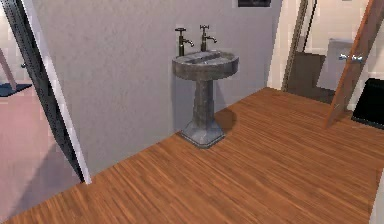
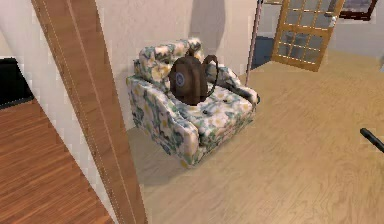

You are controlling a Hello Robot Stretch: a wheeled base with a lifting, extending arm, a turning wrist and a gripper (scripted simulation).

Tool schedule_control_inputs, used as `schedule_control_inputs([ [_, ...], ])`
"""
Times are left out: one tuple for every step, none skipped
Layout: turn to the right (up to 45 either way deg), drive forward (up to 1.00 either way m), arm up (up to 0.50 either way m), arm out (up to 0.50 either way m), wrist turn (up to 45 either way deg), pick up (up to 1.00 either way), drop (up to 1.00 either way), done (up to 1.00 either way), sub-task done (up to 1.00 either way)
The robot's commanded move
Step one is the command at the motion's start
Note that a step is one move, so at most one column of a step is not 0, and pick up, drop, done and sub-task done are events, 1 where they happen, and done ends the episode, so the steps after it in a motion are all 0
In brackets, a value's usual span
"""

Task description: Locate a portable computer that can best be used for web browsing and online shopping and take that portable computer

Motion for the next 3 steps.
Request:
schedule_control_inputs([
  [0.0, 0.05, 0.0, 0.0, 0.0, 0.0, 0.0, 0.0, 0.0],
  [-15.0, 0.0, 0.0, 0.0, 0.0, 0.0, 0.0, 0.0, 0.0],
  [0.0, 0.3, 0.0, 0.0, 0.0, 0.0, 0.0, 0.0, 0.0],
])
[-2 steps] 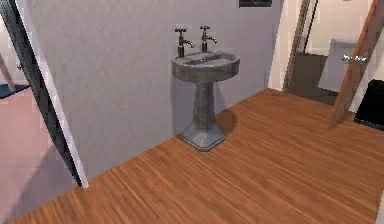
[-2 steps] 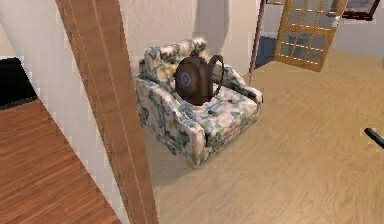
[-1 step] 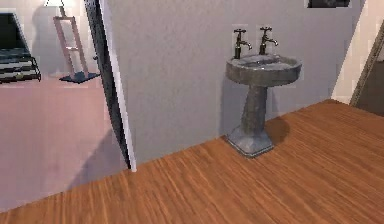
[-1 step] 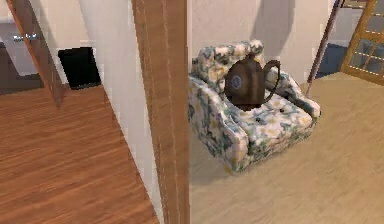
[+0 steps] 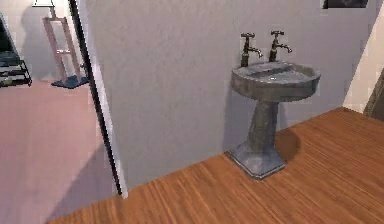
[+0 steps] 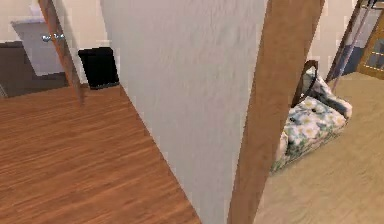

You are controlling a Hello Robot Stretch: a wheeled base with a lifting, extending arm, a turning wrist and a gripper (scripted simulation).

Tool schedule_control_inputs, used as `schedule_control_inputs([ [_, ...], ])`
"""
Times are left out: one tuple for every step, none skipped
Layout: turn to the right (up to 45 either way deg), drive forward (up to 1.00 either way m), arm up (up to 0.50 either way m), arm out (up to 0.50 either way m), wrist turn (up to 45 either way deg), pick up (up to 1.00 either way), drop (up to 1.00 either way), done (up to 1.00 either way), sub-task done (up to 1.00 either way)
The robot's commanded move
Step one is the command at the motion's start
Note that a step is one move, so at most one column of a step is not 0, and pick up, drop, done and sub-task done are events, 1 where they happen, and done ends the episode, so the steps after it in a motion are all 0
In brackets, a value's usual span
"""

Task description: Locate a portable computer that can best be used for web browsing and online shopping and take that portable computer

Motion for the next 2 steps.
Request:
schedule_control_inputs([
  [-18.0, 0.0, 0.0, 0.0, 0.0, 0.0, 0.0, 0.0, 0.0],
  [0.0, 0.75, 0.0, 0.0, 0.0, 0.0, 0.0, 0.0, 0.0],
])
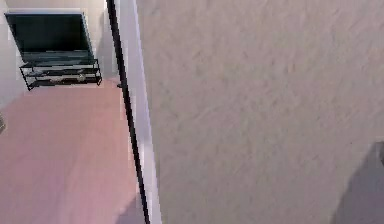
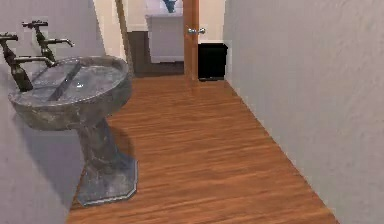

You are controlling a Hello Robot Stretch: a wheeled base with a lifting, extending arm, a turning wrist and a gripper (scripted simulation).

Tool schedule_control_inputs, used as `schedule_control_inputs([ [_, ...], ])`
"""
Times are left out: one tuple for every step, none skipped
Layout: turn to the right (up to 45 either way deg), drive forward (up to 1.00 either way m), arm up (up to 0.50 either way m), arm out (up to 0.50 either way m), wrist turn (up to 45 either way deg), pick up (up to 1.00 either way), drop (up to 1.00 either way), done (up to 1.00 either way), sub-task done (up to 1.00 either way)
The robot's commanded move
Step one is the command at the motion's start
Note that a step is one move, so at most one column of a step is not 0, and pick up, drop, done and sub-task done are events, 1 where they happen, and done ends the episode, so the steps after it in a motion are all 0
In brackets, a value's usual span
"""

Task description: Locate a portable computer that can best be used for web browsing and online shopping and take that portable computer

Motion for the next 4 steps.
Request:
schedule_control_inputs([
  [-45.0, 0.0, 0.0, 0.0, 0.0, 0.0, 0.0, 0.0, 0.0],
  [-27.0, 0.0, 0.0, 0.0, 0.0, 0.0, 0.0, 0.0, 0.0],
  [0.0, 0.65, 0.0, 0.0, 0.0, 0.0, 0.0, 0.0, 0.0],
  [-27.0, 0.0, 0.0, 0.0, 0.0, 0.0, 0.0, 0.0, 0.0],
])
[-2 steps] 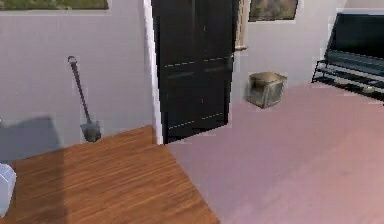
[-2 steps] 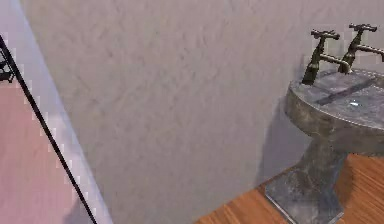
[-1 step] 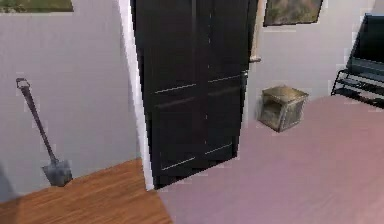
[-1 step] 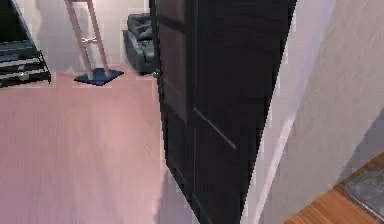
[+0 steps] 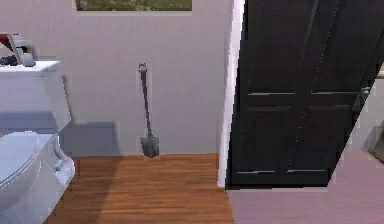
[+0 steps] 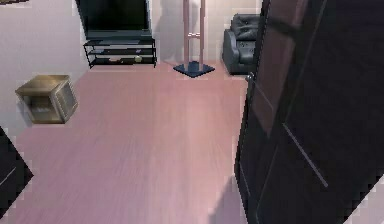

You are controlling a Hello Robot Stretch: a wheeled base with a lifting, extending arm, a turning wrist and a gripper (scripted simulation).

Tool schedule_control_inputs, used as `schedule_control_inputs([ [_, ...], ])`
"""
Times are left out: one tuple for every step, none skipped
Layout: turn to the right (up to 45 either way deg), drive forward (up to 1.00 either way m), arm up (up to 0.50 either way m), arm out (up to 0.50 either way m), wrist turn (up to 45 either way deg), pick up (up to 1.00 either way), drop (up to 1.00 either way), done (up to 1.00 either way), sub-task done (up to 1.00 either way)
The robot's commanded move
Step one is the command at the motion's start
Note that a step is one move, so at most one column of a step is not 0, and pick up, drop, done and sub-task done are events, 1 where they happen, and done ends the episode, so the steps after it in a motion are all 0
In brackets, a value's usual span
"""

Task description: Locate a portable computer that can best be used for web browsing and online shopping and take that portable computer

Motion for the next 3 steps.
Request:
schedule_control_inputs([
  [0.0, 0.05, 0.0, 0.0, 0.0, 0.0, 0.0, 0.0, 0.0],
  [45.0, 0.0, 0.0, 0.0, 0.0, 0.0, 0.0, 0.0, 0.0],
  [45.0, 0.0, 0.0, 0.0, 0.0, 0.0, 0.0, 0.0, 0.0],
])
